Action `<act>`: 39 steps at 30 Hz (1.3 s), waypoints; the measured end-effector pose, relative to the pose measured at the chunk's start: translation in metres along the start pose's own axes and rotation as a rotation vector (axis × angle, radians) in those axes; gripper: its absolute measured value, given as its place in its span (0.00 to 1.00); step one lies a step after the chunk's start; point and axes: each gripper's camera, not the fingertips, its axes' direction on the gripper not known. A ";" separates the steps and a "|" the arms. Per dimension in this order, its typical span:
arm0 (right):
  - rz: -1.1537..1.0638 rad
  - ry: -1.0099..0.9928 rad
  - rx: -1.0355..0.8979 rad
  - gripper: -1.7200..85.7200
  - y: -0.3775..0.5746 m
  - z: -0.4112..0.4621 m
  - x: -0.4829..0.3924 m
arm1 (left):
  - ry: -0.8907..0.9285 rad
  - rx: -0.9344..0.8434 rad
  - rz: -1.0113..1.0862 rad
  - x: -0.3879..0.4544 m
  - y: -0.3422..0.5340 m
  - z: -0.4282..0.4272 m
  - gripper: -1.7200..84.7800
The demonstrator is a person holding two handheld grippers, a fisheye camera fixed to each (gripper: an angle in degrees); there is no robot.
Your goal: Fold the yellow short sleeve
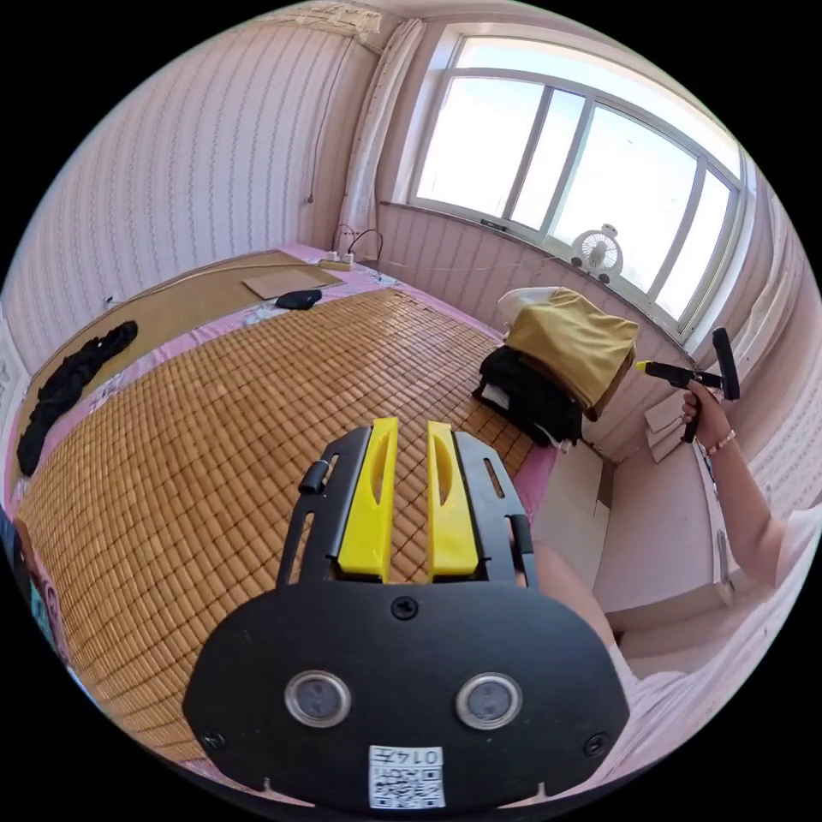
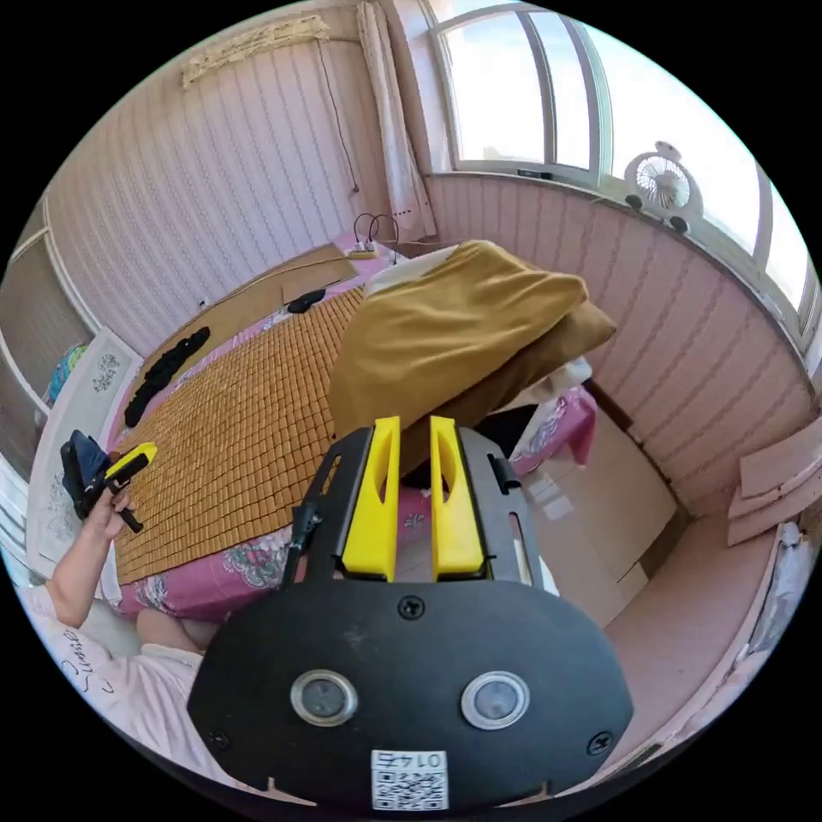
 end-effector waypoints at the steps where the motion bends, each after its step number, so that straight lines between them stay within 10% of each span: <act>1: 0.039 -0.077 -0.070 0.07 0.029 0.012 -0.013 | -0.020 -0.023 -0.030 -0.008 0.033 -0.026 0.09; 7: 0.195 -0.736 -0.199 0.02 0.120 0.021 -0.134 | -0.225 0.010 -0.241 -0.028 0.183 -0.179 0.09; 17: -0.481 -1.229 -0.366 0.01 0.172 -0.126 -0.408 | -0.577 0.220 -0.615 -0.062 0.357 -0.410 0.09; 39: -0.780 -1.303 -0.610 0.01 0.272 -0.102 -0.669 | -0.624 0.299 -0.990 -0.186 0.534 -0.584 0.09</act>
